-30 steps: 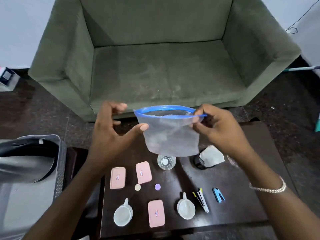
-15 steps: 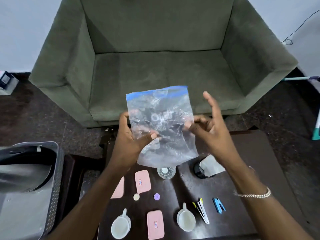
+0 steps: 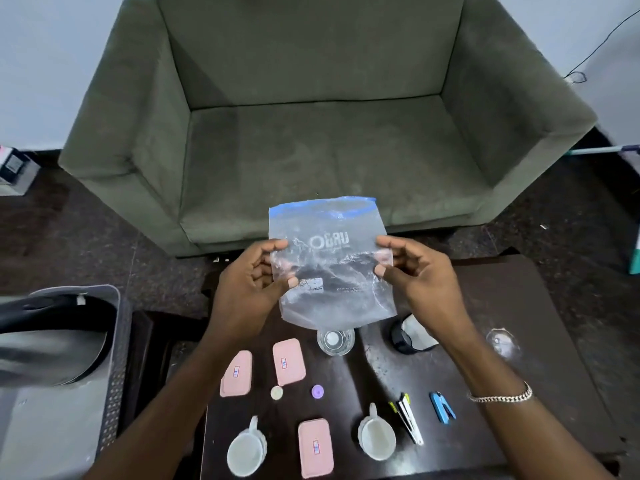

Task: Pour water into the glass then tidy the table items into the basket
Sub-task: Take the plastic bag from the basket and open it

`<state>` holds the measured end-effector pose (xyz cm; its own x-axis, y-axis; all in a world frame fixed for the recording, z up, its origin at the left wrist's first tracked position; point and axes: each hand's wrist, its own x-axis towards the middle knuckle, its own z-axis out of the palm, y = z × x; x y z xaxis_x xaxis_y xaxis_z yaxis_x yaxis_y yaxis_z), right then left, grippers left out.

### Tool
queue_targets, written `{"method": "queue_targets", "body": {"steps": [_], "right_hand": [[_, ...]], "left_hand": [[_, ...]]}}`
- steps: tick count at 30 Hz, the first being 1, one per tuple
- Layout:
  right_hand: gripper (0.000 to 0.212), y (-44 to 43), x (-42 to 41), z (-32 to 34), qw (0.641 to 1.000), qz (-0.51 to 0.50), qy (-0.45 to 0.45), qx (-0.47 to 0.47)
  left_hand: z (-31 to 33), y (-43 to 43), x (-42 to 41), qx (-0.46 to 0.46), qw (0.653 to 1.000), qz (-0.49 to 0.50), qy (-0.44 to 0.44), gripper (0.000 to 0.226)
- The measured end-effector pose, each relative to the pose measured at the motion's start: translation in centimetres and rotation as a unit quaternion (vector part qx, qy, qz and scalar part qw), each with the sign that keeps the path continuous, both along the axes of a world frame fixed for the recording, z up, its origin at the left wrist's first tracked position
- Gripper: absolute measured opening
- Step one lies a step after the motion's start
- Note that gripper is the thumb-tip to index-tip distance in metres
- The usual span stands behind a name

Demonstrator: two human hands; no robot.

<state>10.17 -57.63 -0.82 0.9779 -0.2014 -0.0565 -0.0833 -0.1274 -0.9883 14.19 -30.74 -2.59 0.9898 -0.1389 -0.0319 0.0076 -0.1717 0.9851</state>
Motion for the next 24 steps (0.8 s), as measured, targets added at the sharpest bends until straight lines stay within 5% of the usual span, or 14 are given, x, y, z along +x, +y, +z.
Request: {"method": "queue_targets", "body": {"steps": [3,9,16,24], "right_hand": [[0.037,0.3,-0.1,0.0,0.999,0.004,-0.005,-0.041],[0.013,0.9,-0.3,0.2,0.991,0.019,-0.028,-0.129],[0.02,4.9,0.0,-0.4,0.999,0.045,0.004,-0.016],[0.015,14.3,-0.3,-2.5,0.995,0.081,0.05,0.04]], "left_hand": [[0.2,-0.2,-0.6,0.065,0.997,0.022,-0.025,0.053],[0.2,1.4,-1.3,0.136,0.984,0.054,-0.098,0.009],[-0.4,6.2,-2.9,0.046,0.991,0.125,-0.027,0.033],[-0.2,15.3,-6.7,0.137,0.977,0.165,-0.015,0.019]]}}
